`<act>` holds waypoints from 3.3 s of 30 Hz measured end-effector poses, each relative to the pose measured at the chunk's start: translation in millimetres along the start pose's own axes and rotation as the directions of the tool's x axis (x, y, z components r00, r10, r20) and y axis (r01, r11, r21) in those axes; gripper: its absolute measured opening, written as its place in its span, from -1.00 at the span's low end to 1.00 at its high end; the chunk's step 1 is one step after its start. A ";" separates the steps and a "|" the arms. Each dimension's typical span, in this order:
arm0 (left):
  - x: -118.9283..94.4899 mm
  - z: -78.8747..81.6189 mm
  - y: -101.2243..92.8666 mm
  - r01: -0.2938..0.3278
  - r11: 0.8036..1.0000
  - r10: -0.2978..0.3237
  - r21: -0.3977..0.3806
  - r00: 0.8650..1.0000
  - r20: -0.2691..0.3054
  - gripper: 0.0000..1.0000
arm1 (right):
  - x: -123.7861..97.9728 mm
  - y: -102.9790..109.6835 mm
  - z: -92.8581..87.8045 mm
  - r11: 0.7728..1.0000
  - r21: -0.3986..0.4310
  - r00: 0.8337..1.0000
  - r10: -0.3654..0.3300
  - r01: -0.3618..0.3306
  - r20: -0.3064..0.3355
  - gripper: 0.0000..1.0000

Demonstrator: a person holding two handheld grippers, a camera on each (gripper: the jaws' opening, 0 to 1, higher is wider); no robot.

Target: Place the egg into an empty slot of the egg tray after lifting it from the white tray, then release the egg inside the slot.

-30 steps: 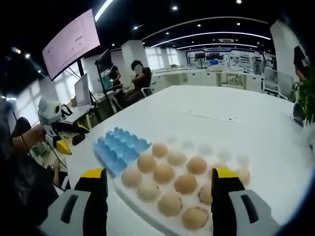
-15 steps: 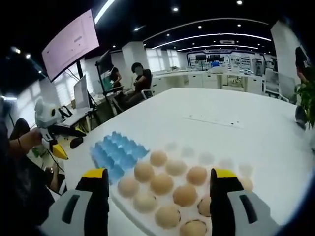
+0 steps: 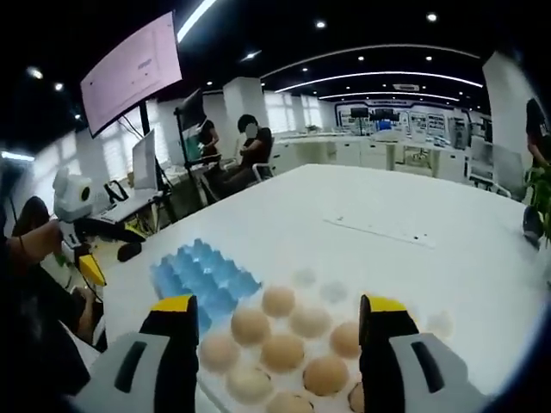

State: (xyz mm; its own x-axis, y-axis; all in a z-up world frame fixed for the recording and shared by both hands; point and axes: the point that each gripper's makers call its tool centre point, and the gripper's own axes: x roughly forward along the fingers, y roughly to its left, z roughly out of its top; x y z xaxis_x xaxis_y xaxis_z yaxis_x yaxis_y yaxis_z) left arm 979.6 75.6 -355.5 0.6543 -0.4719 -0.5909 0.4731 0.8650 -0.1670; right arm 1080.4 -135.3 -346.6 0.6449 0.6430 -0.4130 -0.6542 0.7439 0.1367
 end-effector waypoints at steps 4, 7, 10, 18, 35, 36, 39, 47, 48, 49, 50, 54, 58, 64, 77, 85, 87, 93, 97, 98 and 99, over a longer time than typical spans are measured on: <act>-0.9 2.3 2.4 -0.009 1.000 0.009 0.004 1.000 0.011 0.95 | 6.5 -0.1 4.9 1.000 -0.001 1.000 0.007 -0.007 0.017 0.49; -1.7 1.7 5.5 -0.020 1.000 0.020 0.011 1.000 0.006 0.94 | 11.6 -0.9 5.7 1.000 -0.002 1.000 0.010 -0.010 0.024 0.43; -2.8 2.7 9.0 -0.032 0.999 0.032 0.011 0.999 0.010 0.89 | 18.5 -2.9 4.2 1.000 0.005 1.000 0.013 -0.013 0.021 0.38; -3.6 3.4 12.7 -0.042 0.999 0.042 -0.002 0.999 0.014 0.89 | 37.0 4.3 -0.5 0.999 -0.024 0.999 0.039 -0.039 0.001 0.32; -9.6 -1.2 19.4 -0.064 0.998 0.064 -0.004 0.998 0.007 0.87 | 69.1 7.9 -13.2 1.000 -0.006 1.000 0.012 -0.012 -0.026 0.15; -9.9 -1.1 19.4 -0.063 0.998 0.063 -0.006 0.998 0.008 0.87 | 70.2 8.7 -14.2 1.000 -0.003 1.000 0.013 -0.014 -0.028 0.14; -10.7 -1.3 20.3 -0.065 0.998 0.065 -0.005 0.998 0.008 0.87 | 74.5 11.8 -17.8 1.000 0.006 0.999 0.018 -0.018 -0.035 0.14; -14.0 -6.0 24.3 -0.076 0.997 0.076 -0.007 0.997 -0.003 0.86 | 86.2 16.3 -23.3 1.000 0.015 0.999 0.011 -0.010 -0.047 0.09; -14.4 -6.3 24.7 -0.076 0.997 0.076 -0.009 0.997 -0.003 0.86 | 88.4 16.4 -23.7 1.000 0.013 0.999 0.004 -0.004 -0.048 0.08; -14.7 -6.4 24.9 -0.077 0.997 0.077 -0.010 0.997 -0.002 0.85 | 89.8 16.4 -24.1 1.000 0.010 0.999 -0.003 0.003 -0.050 0.06; -15.0 -6.3 25.1 -0.077 0.997 0.077 -0.012 0.997 -0.001 0.85 | 91.2 16.0 -24.6 1.000 0.007 0.999 -0.013 0.013 -0.053 0.04; -16.0 -5.8 26.4 -0.081 0.997 0.081 -0.014 0.997 0.004 0.85 | 97.0 13.6 -29.7 0.999 -0.007 0.996 -0.051 0.051 -0.073 -0.07; -16.7 -6.1 27.0 -0.081 0.997 0.081 -0.016 0.997 0.007 0.85 | 99.0 9.3 -36.2 0.996 0.002 0.991 -0.092 0.093 -0.098 -0.25; -16.9 -9.8 30.6 -0.090 0.996 0.090 -0.009 0.996 -0.005 0.85 | 100.7 6.4 -37.0 0.992 -0.025 0.987 -0.127 0.125 -0.101 -0.30; -18.5 -8.7 29.5 -0.071 0.997 0.072 -0.017 0.997 0.011 0.83 | 103.1 6.2 -43.1 0.989 -0.090 0.974 -0.129 0.114 -0.184 -0.36; -22.5 -8.9 34.2 -0.076 0.997 0.076 -0.014 0.997 0.012 0.82 | 101.9 4.5 -42.1 0.977 -0.012 0.957 -0.209 0.211 -0.201 -0.36; -23.3 -9.5 35.6 -0.075 0.997 0.075 -0.013 0.997 0.011 0.82 | 100.8 2.6 -42.3 0.970 -0.009 0.946 -0.240 0.244 -0.220 -0.40; -24.2 -10.8 38.7 -0.064 0.998 0.064 -0.001 0.998 0.007 0.81 | 98.7 -2.8 -45.5 0.921 0.029 0.897 -0.371 0.389 -0.240 -0.48; -25.3 -10.5 41.6 -0.054 0.999 0.054 0.009 0.999 0.010 0.81 | 99.9 -3.6 -47.6 0.891 0.036 0.864 -0.427 0.452 -0.267 -0.46; -26.0 -10.3 43.1 -0.051 0.999 0.051 0.011 0.999 0.012 0.81 | 99.5 -5.1 -48.9 0.869 0.065 0.845 -0.456 0.490 -0.279 -0.46; -26.5 -10.1 44.1 -0.048 0.999 0.048 0.012 0.999 0.014 0.81 | 99.7 -5.2 -49.6 0.858 0.082 0.837 -0.467 0.507 -0.285 -0.46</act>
State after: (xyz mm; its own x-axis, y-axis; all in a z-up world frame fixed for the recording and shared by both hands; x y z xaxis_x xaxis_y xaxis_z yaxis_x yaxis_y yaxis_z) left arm 977.2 128.0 -355.2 0.6843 -0.4319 -0.5875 0.4480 0.8847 -0.1286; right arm 1128.5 -84.1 -433.2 0.7326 0.1387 -0.6664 -0.2020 0.9792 -0.0183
